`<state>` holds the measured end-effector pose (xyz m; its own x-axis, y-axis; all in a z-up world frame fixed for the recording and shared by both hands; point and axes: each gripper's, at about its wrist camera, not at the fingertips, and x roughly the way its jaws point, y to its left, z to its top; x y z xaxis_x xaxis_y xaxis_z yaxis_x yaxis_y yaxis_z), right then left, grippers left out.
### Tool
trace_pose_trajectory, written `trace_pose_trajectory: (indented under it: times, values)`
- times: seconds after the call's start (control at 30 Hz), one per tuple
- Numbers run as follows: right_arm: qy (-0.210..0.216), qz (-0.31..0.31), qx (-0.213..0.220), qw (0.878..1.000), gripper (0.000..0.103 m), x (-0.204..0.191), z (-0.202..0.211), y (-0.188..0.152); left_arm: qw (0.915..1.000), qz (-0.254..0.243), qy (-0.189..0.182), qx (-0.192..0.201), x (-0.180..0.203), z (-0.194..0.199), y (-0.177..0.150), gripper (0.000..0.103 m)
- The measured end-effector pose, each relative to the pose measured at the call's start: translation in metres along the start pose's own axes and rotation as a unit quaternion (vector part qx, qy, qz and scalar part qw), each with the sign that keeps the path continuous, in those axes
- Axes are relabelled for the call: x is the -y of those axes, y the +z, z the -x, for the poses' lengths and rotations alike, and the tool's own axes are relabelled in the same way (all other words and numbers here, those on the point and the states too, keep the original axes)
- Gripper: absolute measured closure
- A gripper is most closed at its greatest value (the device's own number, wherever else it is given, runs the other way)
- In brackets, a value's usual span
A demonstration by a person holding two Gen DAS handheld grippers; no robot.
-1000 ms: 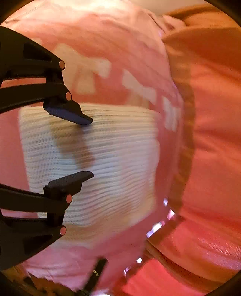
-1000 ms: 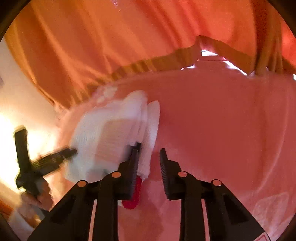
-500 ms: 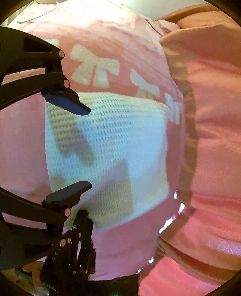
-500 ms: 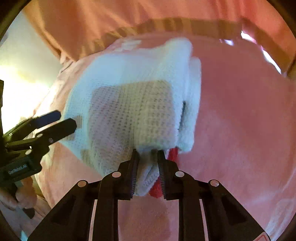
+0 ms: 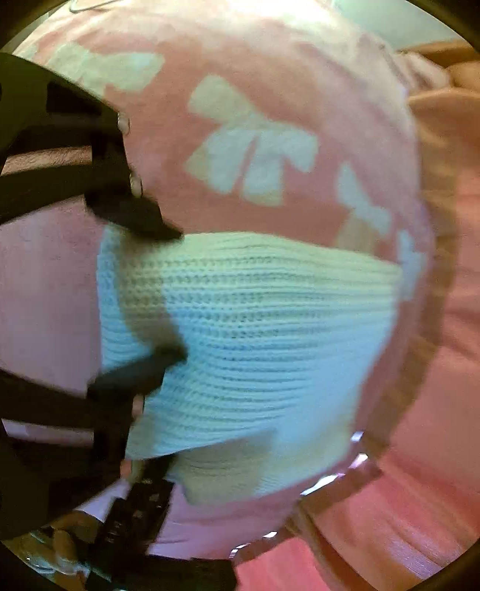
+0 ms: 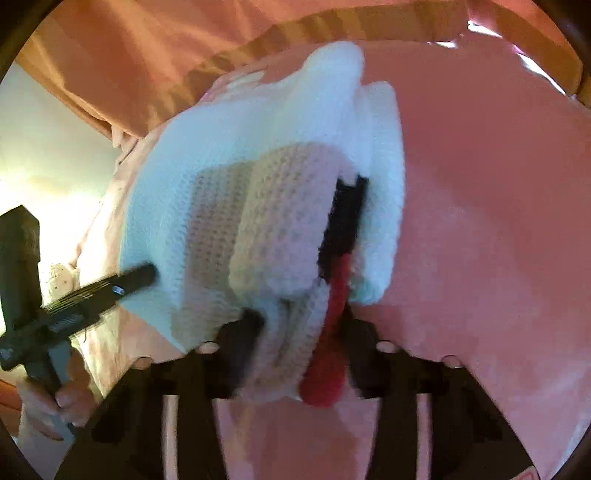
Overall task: Fold small clothes
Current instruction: 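Lower the folded bundle onto the bed and open both grippers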
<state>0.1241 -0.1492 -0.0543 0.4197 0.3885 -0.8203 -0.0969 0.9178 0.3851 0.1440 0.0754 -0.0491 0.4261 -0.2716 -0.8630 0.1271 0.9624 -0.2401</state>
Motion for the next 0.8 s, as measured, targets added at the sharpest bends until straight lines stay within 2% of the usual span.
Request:
trace_pose_trajectory:
  times: [0.07, 0.13, 0.17, 0.23, 0.27, 0.33, 0.43, 0.5, 0.6, 0.67, 0.8]
  values:
    - [-0.002, 0.019, 0.029, 0.999, 0.079, -0.010, 0.020, 0.003, 0.9997, -0.021, 0.002, 0.012, 0.005, 0.010, -0.001, 0.071]
    - [0.003, 0.032, 0.054, 0.998, 0.080, -0.014, 0.039, 0.002, 0.9992, -0.032, 0.013, 0.018, 0.008, 0.014, -0.003, 0.071]
    - [-0.003, 0.037, 0.054, 0.998, 0.079, -0.011, 0.039, 0.001, 0.9991, -0.037, 0.020, 0.008, 0.009, 0.008, -0.005, 0.071]
    - [-0.035, 0.024, 0.007, 0.999, 0.077, 0.003, 0.010, -0.006, 0.9983, -0.046, 0.036, 0.003, 0.013, 0.001, -0.008, 0.069]
    - [-0.038, 0.018, -0.001, 0.999, 0.070, 0.007, -0.002, -0.009, 0.9972, -0.057, 0.047, 0.009, 0.018, 0.000, -0.009, 0.068]
    - [-0.046, 0.016, 0.011, 0.999, 0.068, 0.005, 0.002, -0.010, 0.9940, -0.078, 0.074, 0.019, 0.028, 0.003, -0.012, 0.066]
    - [-0.060, 0.021, 0.058, 0.996, 0.068, -0.008, 0.034, -0.014, 0.9912, -0.089, 0.087, 0.045, 0.036, 0.018, -0.017, 0.067]
    - [-0.088, 0.040, 0.109, 0.989, 0.064, -0.018, 0.060, -0.025, 0.9869, -0.105, 0.096, 0.077, 0.045, 0.034, -0.025, 0.067]
    - [-0.125, 0.044, 0.159, 0.978, 0.055, -0.028, 0.085, -0.048, 0.9845, -0.112, 0.096, 0.095, 0.056, 0.048, -0.040, 0.061]
    - [-0.136, 0.034, 0.175, 0.975, 0.049, -0.030, 0.089, -0.061, 0.9821, -0.120, 0.095, 0.110, 0.065, 0.056, -0.050, 0.052]
    - [-0.180, 0.032, 0.184, 0.966, 0.041, -0.030, 0.094, -0.090, 0.9708, -0.134, 0.114, 0.163, 0.081, 0.074, -0.074, 0.040]
